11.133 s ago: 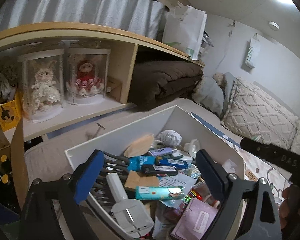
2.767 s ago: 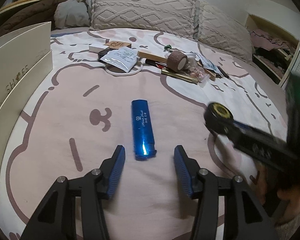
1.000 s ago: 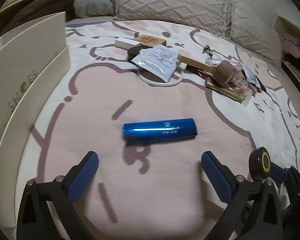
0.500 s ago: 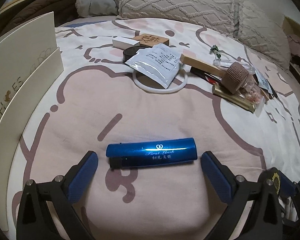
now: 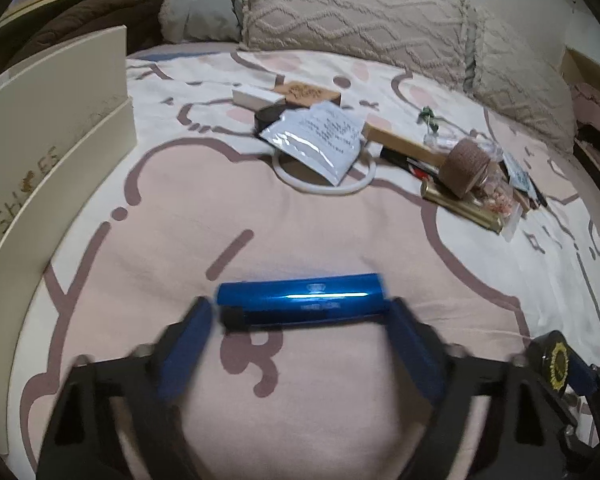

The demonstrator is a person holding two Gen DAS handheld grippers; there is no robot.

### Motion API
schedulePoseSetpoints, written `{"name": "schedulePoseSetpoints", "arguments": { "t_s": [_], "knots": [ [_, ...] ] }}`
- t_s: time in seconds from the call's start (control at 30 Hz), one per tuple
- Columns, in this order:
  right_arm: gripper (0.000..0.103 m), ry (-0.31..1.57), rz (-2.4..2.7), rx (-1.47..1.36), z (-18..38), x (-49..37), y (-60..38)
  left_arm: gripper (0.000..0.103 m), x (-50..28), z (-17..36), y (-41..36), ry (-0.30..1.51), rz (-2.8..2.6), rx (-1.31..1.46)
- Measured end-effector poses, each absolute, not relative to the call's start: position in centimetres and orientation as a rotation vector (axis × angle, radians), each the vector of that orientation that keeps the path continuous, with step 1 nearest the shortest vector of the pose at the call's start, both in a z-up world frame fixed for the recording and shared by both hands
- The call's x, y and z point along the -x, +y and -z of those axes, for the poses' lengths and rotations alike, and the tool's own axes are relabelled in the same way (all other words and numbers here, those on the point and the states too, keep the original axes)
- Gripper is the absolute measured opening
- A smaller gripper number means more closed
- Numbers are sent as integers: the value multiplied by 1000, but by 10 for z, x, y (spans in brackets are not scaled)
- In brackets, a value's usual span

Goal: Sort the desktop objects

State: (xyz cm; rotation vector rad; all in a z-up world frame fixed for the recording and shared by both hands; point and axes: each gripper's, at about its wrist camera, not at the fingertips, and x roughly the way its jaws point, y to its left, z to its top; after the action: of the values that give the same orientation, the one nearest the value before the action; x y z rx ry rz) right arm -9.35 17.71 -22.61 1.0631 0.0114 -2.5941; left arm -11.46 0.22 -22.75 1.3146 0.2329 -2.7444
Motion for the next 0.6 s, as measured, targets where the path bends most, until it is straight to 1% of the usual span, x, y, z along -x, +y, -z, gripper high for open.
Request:
{"name": "schedulePoseSetpoints", "arguments": {
  "t_s": [0.2,0.5,0.6],
  "knots": [
    [51,31,2597,-1057,226,92,175,83,114,226,2,244,2755,-1304],
    [51,14,2615,-1057,225,91,178,83,109,218,-2,292,2784,-1273],
    [51,-1,2615,-1054,223,91,181,83,109,212,-1,284,2798,-1259]
  ]
}}
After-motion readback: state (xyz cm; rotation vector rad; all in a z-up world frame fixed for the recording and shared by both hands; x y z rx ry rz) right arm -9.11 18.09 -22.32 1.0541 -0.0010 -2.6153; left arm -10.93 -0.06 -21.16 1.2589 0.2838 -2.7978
